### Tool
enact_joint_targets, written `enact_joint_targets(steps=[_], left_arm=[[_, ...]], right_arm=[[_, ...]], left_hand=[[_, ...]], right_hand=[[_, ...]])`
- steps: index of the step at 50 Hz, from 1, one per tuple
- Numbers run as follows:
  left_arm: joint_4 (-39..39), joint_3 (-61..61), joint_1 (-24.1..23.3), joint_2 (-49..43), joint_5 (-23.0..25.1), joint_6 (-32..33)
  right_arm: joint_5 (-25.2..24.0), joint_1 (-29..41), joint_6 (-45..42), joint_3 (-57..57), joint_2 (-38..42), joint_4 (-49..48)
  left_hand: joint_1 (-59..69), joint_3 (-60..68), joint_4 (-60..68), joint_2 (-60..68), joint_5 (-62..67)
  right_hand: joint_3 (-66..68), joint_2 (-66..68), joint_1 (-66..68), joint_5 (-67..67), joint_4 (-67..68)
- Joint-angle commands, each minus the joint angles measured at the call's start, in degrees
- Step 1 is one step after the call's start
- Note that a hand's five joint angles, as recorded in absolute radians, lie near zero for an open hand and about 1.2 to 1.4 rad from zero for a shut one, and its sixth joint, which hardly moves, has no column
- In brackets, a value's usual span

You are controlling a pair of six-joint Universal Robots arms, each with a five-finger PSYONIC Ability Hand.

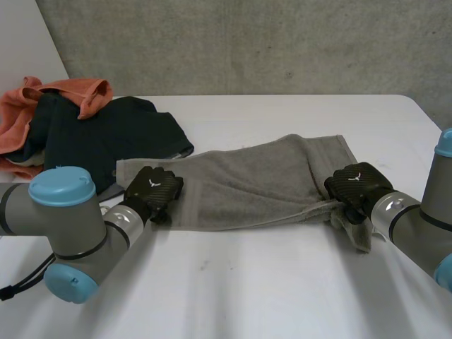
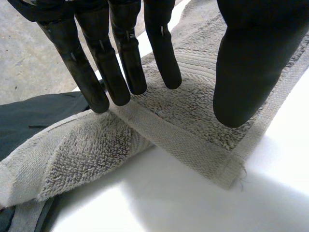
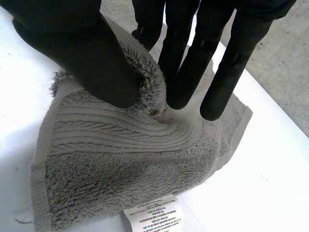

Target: Fold the laundry.

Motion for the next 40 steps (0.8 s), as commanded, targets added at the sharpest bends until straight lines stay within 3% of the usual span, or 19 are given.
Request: enact_joint_targets(steps=[1, 27, 40], left_arm=[[-1.4, -1.7, 0.0, 2.4, -0.1, 0.2], [-2.6, 4.4, 0.6, -4.3, -0.1, 1.1], [-2.5, 12.3, 0.5, -9.3, -0.2, 1.4]], right_arm=[[-0.1, 0.0, 0.0, 0.0, 0.0, -0.1], [0.0, 0.6, -0.2, 0.3, 1.0, -0.3], [0.2, 0.6, -0.2, 0.4, 1.1, -0.9]], left_hand=[[1.7, 1.8, 2.3, 2.0, 2.4], [2.4, 2.5, 2.9, 2.7, 3.0], [17.7, 17.8, 18.2, 18.0, 18.3]], right_hand=[[11.8, 13.2, 17.5, 12.3, 11.4], [11.8, 13.2, 17.5, 12.3, 11.4], [11.8, 13.2, 17.5, 12.3, 11.4]])
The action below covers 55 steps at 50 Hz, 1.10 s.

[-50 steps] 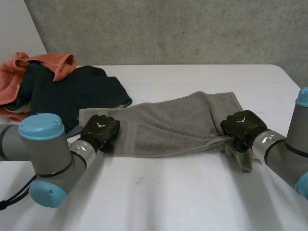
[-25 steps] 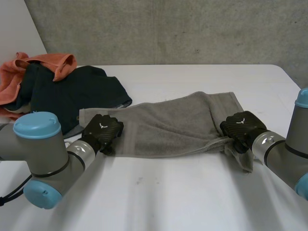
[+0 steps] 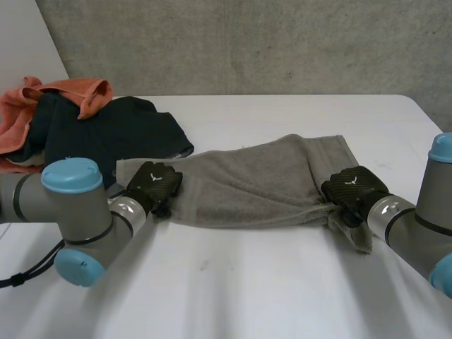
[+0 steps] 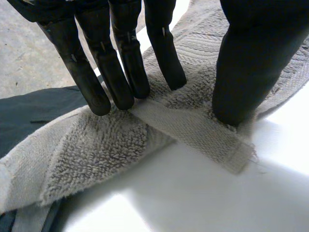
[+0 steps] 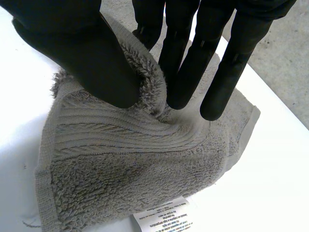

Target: Fold the laundry.

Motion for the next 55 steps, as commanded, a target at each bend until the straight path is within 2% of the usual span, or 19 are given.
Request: enact_joint_targets(steps=[1, 4, 8, 9, 15, 21, 25, 27, 31, 35, 38, 41, 45, 48, 52, 55], left_arm=[[-0.2, 4.8, -0.1, -4.0, 0.0, 0.1], [-0.2, 5.9, -0.2, -5.1, 0.0, 0.1], [-0.1, 7.6, -0.4, -5.9, -0.2, 0.0], [0.0, 8.1, -0.5, -5.9, -0.3, 0.0], [0.2, 8.5, -1.0, -3.8, -1.1, -0.3], [-0.9, 3.6, -2.4, 10.3, -7.7, -2.0], [-2.1, -1.9, -2.1, 22.0, -8.3, -4.3], [-3.7, -4.7, -1.8, 28.4, -8.3, -5.8], [-9.3, -7.0, -1.7, 36.6, -8.2, -7.1], [-17.0, -7.3, -2.5, 39.9, -8.2, -8.7], [-21.4, -7.5, -2.2, 39.0, -8.1, -9.0], [-22.4, -7.5, -2.0, 35.1, -8.3, -9.1], [-21.9, -4.3, -1.8, 25.2, -8.6, -8.7], [-20.6, 3.2, -3.1, 18.5, -8.6, -8.6], [-15.0, 16.0, -5.2, 11.5, -8.5, -8.4], [-7.2, 26.9, -5.1, 8.5, -8.6, -8.8]], right_arm=[[0.2, 0.0, 0.0, 0.0, 0.0, -0.1], [0.2, 0.0, -0.1, 0.0, 0.1, -0.1], [0.2, 0.0, -0.1, 0.0, 0.6, -0.2], [0.2, 0.0, -0.1, -0.1, 0.6, -0.2], [0.4, -0.3, -0.1, -0.1, 0.5, -0.4], [0.8, -0.6, -0.1, -1.5, -0.3, 0.1], [1.0, -0.8, -0.3, -3.2, -5.0, 1.3], [1.1, -1.1, -0.9, -4.3, -10.4, 4.2], [0.9, -3.6, -2.4, -8.0, -17.2, 11.6], [-0.1, -4.9, -3.3, -11.3, -19.9, 18.5], [-0.8, -5.0, -4.0, -13.0, -20.1, 22.9], [-0.8, -5.1, -5.3, -13.3, -18.9, 24.8], [0.9, -5.6, -12.0, -15.1, -9.5, 25.6], [2.3, -4.8, -13.7, -18.9, -4.4, 25.2], [6.0, -4.7, -11.6, -27.3, 0.7, 20.1], [8.6, -4.4, -9.1, -34.0, 2.2, 9.3]], left_hand=[[10.9, 11.1, 11.1, 11.2, 12.6], [11.0, 11.3, 11.3, 11.3, 12.8], [23.3, 23.5, 23.6, 23.6, 25.0], [30.3, 30.5, 30.6, 30.6, 32.0], [30.3, 30.6, 30.6, 30.7, 32.1], [30.3, 30.6, 30.6, 30.7, 32.1], [30.3, 30.6, 30.6, 30.7, 32.1], [30.3, 30.6, 30.6, 30.7, 32.1], [30.3, 30.6, 30.6, 30.7, 32.1], [30.3, 30.6, 30.6, 30.7, 32.1], [30.3, 30.6, 30.6, 30.7, 32.1], [30.3, 30.6, 30.6, 30.7, 32.1], [30.3, 30.6, 30.6, 30.7, 32.1], [30.3, 30.6, 30.6, 30.7, 32.1], [30.3, 30.6, 30.6, 30.7, 32.1], [30.3, 30.6, 30.6, 30.7, 32.1]], right_hand=[[11.8, 13.2, 17.5, 12.3, 11.4], [11.8, 13.2, 17.5, 12.3, 11.4], [11.8, 13.2, 17.5, 12.3, 11.4], [11.8, 13.2, 17.5, 12.3, 11.4], [11.8, 13.2, 17.5, 12.3, 11.4], [11.8, 13.2, 17.5, 12.3, 11.4], [11.8, 13.2, 17.5, 12.3, 11.4], [11.8, 13.2, 17.5, 12.3, 11.4], [11.8, 13.2, 17.5, 12.3, 11.4], [11.8, 13.2, 17.5, 12.3, 11.4], [11.8, 13.2, 17.5, 12.3, 11.4], [11.8, 13.2, 17.5, 12.3, 11.4], [11.8, 13.2, 17.5, 12.3, 11.4], [11.8, 13.2, 17.5, 12.3, 11.4], [11.8, 13.2, 17.5, 12.3, 11.4], [11.8, 13.2, 17.5, 12.3, 11.4]])
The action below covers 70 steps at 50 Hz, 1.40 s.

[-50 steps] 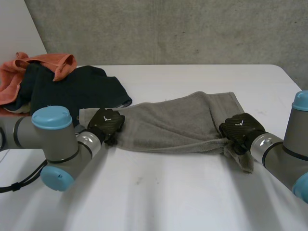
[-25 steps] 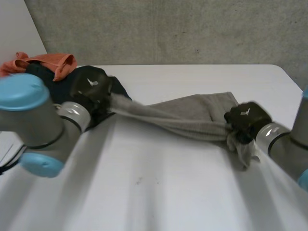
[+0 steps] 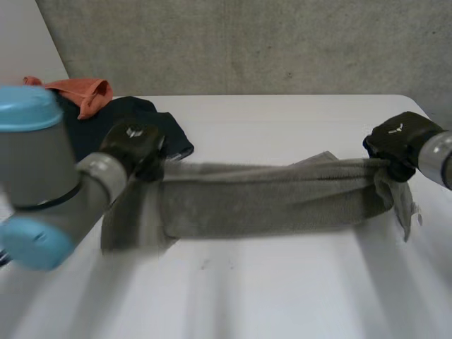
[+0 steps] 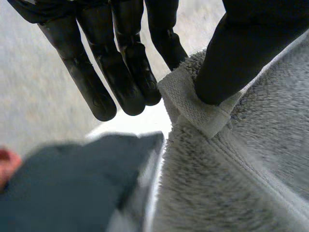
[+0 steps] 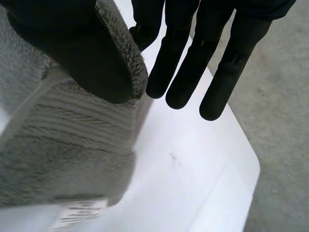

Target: Fold the laundry.

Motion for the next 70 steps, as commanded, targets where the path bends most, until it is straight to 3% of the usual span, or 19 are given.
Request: enact_joint_targets(steps=[1, 6, 9, 12, 17, 23, 27, 34, 35, 37, 43, 52, 60, 70], left_arm=[[14.4, 22.6, -1.4, -8.7, -0.2, -0.2], [34.2, 27.7, -1.9, -8.1, -1.2, -0.5], [38.1, 26.8, -2.2, -7.5, -2.1, -0.5], [34.8, 23.2, -2.0, -6.9, -3.0, -0.5], [25.7, 15.5, -2.1, -7.2, -3.3, -0.6], [19.5, 7.1, -2.1, -8.5, -3.3, -0.7], [17.0, 0.7, -2.4, -10.6, -3.4, -0.6], [16.7, -5.2, -2.5, -8.2, -3.4, -0.7], [16.7, -6.2, -2.4, -6.2, -3.4, -0.8], [16.7, -7.1, -2.4, -4.7, -3.4, -0.8], [16.9, -10.2, -2.5, 0.6, -3.0, -1.0], [17.1, -10.9, -2.1, 2.1, -3.1, -1.1], [16.8, -9.9, -2.2, 3.3, -2.9, -3.9], [16.7, -7.6, -2.5, 4.2, -2.9, -5.0]], right_arm=[[5.7, 0.6, 3.9, -13.8, 6.0, -17.8], [5.8, 0.6, 8.7, -13.5, 2.3, -44.9], [5.3, 0.6, 9.3, -10.1, 0.3, -51.8], [3.1, 0.6, 9.4, -8.3, 0.2, -50.4], [-6.1, 0.6, 9.5, -4.5, 2.5, -41.1], [-11.4, 0.4, 9.1, 0.3, 7.5, -32.0], [-12.2, 0.3, 7.9, 4.1, 12.8, -26.1], [-11.2, -0.6, 6.7, 6.7, 15.2, -23.9], [-11.1, -1.2, 7.4, 7.5, 14.9, -23.8], [-11.0, -1.9, 9.4, 8.9, 14.6, -23.9], [-11.3, -4.2, 21.4, 12.8, 11.4, -24.2], [-10.7, -10.1, 41.1, 16.4, 5.5, -23.6], [-10.9, -10.2, 41.3, 16.8, 7.5, -23.0], [-11.0, -8.5, 37.0, 9.8, 18.0, -23.6]], left_hand=[[16.6, 11.7, 11.2, 11.6, 15.0], [16.6, 11.7, 11.2, 11.6, 15.0], [16.6, 11.7, 11.2, 11.6, 15.0], [16.6, 11.7, 11.2, 11.6, 15.0], [16.6, 11.7, 11.2, 11.6, 15.0], [16.6, 11.7, 11.2, 11.6, 15.0], [16.6, 11.7, 11.2, 11.6, 15.0], [16.6, 11.7, 11.2, 11.6, 15.0], [16.6, 11.7, 11.2, 11.6, 15.0], [16.6, 11.7, 11.2, 11.6, 15.0], [16.6, 11.7, 11.2, 11.6, 15.0], [16.6, 11.7, 11.2, 11.6, 15.0], [16.6, 11.7, 11.2, 11.6, 15.0], [16.6, 11.7, 11.2, 11.6, 15.0]], right_hand=[[11.8, 13.1, 17.5, 12.3, 11.2], [11.8, 13.1, 17.5, 12.3, 11.2], [11.8, 13.1, 17.5, 12.3, 11.2], [11.8, 13.1, 17.5, 12.3, 11.2], [11.8, 13.1, 17.5, 12.3, 11.2], [11.8, 13.1, 17.5, 12.3, 11.2], [11.8, 13.1, 17.5, 12.3, 11.2], [10.7, 12.0, 16.4, 11.2, 10.1], [-4.3, -3.0, 1.4, -3.8, -4.9], [-20.4, -19.0, -14.7, -19.9, -21.0], [-34.1, -32.7, -28.4, -33.6, -34.7], [-34.3, -32.9, -28.6, -33.8, -34.8], [-34.3, -32.9, -28.6, -33.8, -34.8], [-33.4, -32.1, -27.7, -32.9, -34.0]])
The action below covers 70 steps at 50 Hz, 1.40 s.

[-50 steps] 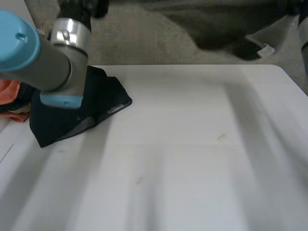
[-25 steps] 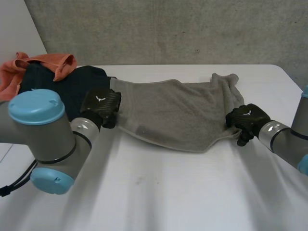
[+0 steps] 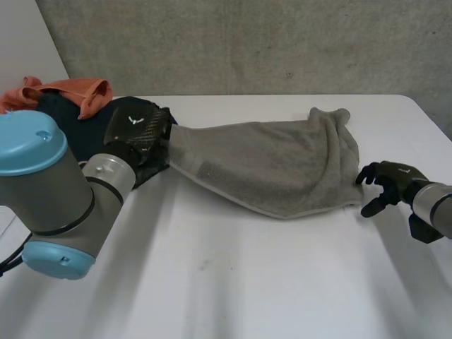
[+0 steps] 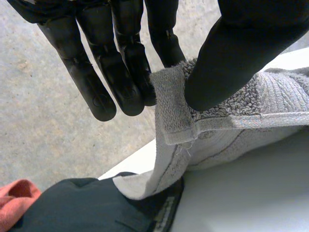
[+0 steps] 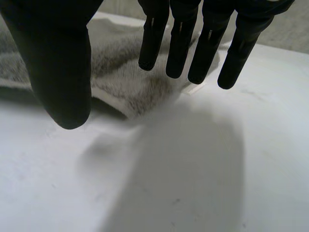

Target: Fold the laundry.

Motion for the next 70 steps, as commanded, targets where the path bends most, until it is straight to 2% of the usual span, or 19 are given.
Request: enact_joint_targets(steps=[1, 4, 6, 7, 13, 16, 20, 25, 28, 29, 32, 36, 39, 47, 55, 59, 66, 68, 70], left_arm=[[0.0, 1.3, -0.2, 0.6, 0.0, -0.3], [-0.1, 1.3, -0.2, 0.9, -0.1, -0.3], [-0.1, 1.2, -0.2, 1.5, -0.1, -0.4], [-0.1, 1.1, -0.2, 1.7, -0.1, -0.4], [-3.2, 1.4, -0.2, 4.4, -0.2, -3.3], [-6.4, 1.7, 0.3, 7.4, -0.1, -5.2], [-11.2, 2.4, 1.0, 11.4, -0.1, -5.7], [-16.7, 2.7, 3.4, 13.8, 0.4, -5.4], [-17.5, 2.3, 4.1, 13.8, 0.4, -5.7], [-17.5, 2.0, 3.9, 13.7, 0.4, -5.8], [-17.4, 2.2, 3.4, 13.4, 0.3, -6.1], [-17.2, 4.0, 2.0, 13.1, 0.3, -7.0], [-17.3, 6.8, 0.4, 12.9, 0.1, -8.1], [-17.5, 12.2, -1.6, 13.6, -0.3, -9.9], [-17.6, 16.8, -4.5, 13.1, -0.5, -10.9], [-17.7, 19.0, -5.4, 13.1, -1.7, -12.7], [-17.9, 20.4, -5.9, 14.0, -3.1, -14.9], [-18.0, 20.2, -5.9, 14.2, -3.2, -14.9], [-18.4, 19.8, -5.9, 15.3, -3.2, -14.9]], right_arm=[[-0.1, 2.3, -2.6, -5.4, 6.7, -0.2], [0.3, 3.5, -2.1, -7.7, 8.3, -1.4], [1.2, 4.0, -1.8, -8.3, 8.7, -3.5], [1.9, 4.1, -1.1, -8.5, 8.5, -4.9], [5.2, 3.9, 1.6, -8.3, 5.0, -7.8], [6.5, 3.7, 0.8, -8.4, -0.5, -7.5], [5.4, 2.2, -2.0, -8.7, -9.2, -5.4], [2.3, -2.4, -10.2, -8.7, -20.1, 2.6], [-0.4, -2.7, -13.4, -7.5, -21.3, 5.7], [-1.4, -2.5, -15.0, -6.1, -20.2, 7.3], [-2.5, -2.3, -15.7, -3.0, -17.4, 8.7], [-2.5, 1.0, -12.1, 2.2, -14.0, 6.5], [-1.8, 4.3, -3.6, 6.9, -13.7, 0.0], [5.6, 12.2, 14.1, 14.3, -13.7, -12.0], [17.7, 25.7, 26.7, 12.9, -9.0, -20.3], [25.6, 30.3, 27.3, 8.6, -3.3, -25.6], [38.0, 29.9, 25.4, 0.5, 5.5, -27.3], [38.7, 28.0, 23.9, -0.6, 6.2, -27.0], [38.1, 22.3, 20.2, -1.5, 6.8, -27.0]], left_hand=[[15.4, 11.6, 11.2, 11.3, 13.3], [15.4, 11.6, 11.2, 11.3, 13.3], [15.4, 11.6, 11.2, 11.3, 13.3], [15.4, 11.6, 11.2, 11.3, 13.3], [15.4, 11.6, 11.2, 11.3, 13.3], [15.4, 11.6, 11.2, 11.3, 13.3], [15.4, 11.6, 11.2, 11.3, 13.3], [15.4, 11.6, 11.2, 11.3, 13.3], [15.4, 11.6, 11.2, 11.3, 13.3], [15.4, 11.6, 11.2, 11.3, 13.3], [15.4, 11.6, 11.2, 11.3, 13.3], [15.4, 11.6, 11.2, 11.3, 13.3], [15.4, 11.6, 11.2, 11.3, 13.3], [15.4, 11.6, 11.2, 11.3, 13.3], [15.4, 11.6, 11.2, 11.3, 13.3], [15.4, 11.6, 11.2, 11.3, 13.3], [15.4, 11.6, 11.2, 11.3, 13.3], [15.4, 11.6, 11.2, 11.3, 13.3], [15.4, 11.6, 11.2, 11.3, 13.3]], right_hand=[[3.4, 3.4, 1.9, 5.1, 3.4], [12.5, 12.5, 10.9, 14.1, 12.5], [46.5, 46.5, 45.0, 48.1, 46.5], [48.3, 48.3, 46.7, 49.9, 48.3], [48.3, 48.3, 46.8, 49.9, 48.3], [48.3, 48.3, 46.8, 49.9, 48.3], [48.3, 48.3, 46.8, 49.9, 48.3], [48.3, 48.3, 46.8, 49.9, 48.3], [48.3, 48.3, 46.8, 49.9, 48.3], [25.7, 25.7, 24.2, 27.3, 25.7], [-4.9, -4.9, -6.4, -3.3, -4.9], [-6.5, -6.5, -8.0, -4.9, -6.5], [-8.7, -8.7, -10.2, -7.0, -8.7], [-15.6, -15.6, -17.1, -13.9, -15.6], [-21.7, -21.7, -23.2, -20.1, -21.7], [-21.7, -21.7, -23.2, -20.1, -21.7], [-21.3, -21.3, -22.8, -19.7, -21.3], [-18.3, -18.3, -19.8, -16.7, -18.3], [-9.9, -9.9, -11.4, -8.3, -9.9]])
